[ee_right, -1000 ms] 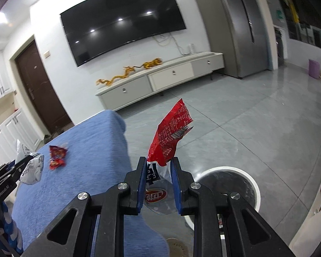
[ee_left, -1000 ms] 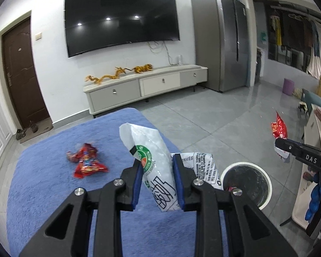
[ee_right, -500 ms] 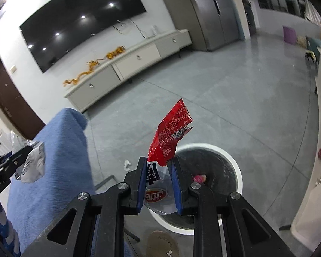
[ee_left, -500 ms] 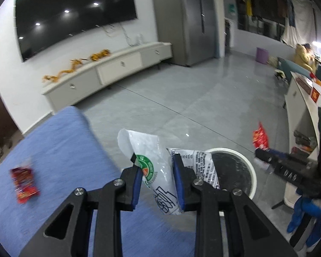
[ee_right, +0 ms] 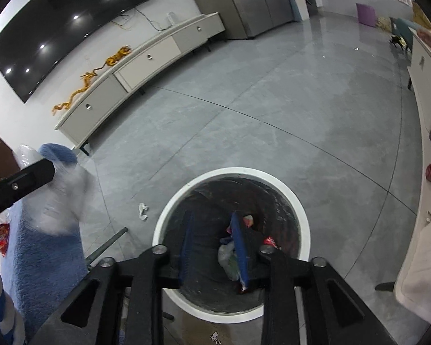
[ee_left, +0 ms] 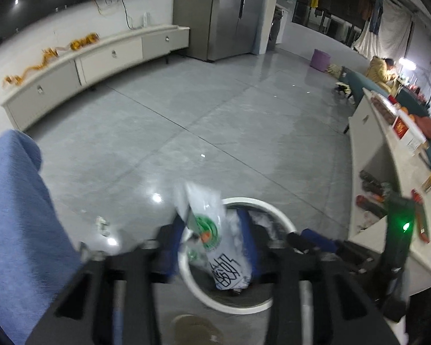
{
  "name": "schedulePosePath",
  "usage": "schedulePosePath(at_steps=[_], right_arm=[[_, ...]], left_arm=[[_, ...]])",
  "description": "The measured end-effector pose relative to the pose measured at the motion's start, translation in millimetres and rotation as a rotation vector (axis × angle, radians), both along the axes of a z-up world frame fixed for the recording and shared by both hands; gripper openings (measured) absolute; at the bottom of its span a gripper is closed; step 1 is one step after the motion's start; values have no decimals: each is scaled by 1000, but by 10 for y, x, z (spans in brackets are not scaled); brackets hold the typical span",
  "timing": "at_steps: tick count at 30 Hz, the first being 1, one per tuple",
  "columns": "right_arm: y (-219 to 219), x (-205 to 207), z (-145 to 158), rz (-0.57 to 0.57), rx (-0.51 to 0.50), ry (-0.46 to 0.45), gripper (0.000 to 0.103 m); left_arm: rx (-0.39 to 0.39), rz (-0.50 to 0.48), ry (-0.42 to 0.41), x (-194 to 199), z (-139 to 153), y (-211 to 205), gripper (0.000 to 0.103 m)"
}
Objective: Collect trash
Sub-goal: 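Carry both items over the trash bin and open both tools to release, then move both open tools back over the last red snack bags on the rug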
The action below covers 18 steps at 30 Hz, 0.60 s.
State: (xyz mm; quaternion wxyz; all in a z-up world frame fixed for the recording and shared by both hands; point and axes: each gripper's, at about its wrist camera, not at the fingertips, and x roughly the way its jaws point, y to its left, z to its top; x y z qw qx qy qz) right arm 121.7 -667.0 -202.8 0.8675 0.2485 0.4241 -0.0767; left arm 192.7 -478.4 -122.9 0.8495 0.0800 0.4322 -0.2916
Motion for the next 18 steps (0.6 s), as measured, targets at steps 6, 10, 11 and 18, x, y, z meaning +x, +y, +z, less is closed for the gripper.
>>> schedulePosePath(at_steps=[6, 10, 11, 18], right_arm=[[-71, -69, 48, -23, -2, -8, 36], [-41, -102, 162, -25, -19, -29, 37], [-19, -103, 196, -24, -25, -35, 37], [219, -192, 555, 6, -85, -104, 45]], left_arm=[[-20, 8, -3, -46, 37, -22, 65], [-10, 46, -30, -125, 96, 29, 65], [-11, 60, -38, -154, 128, 80, 65], [-5, 179, -158, -362, 419, 461, 65]])
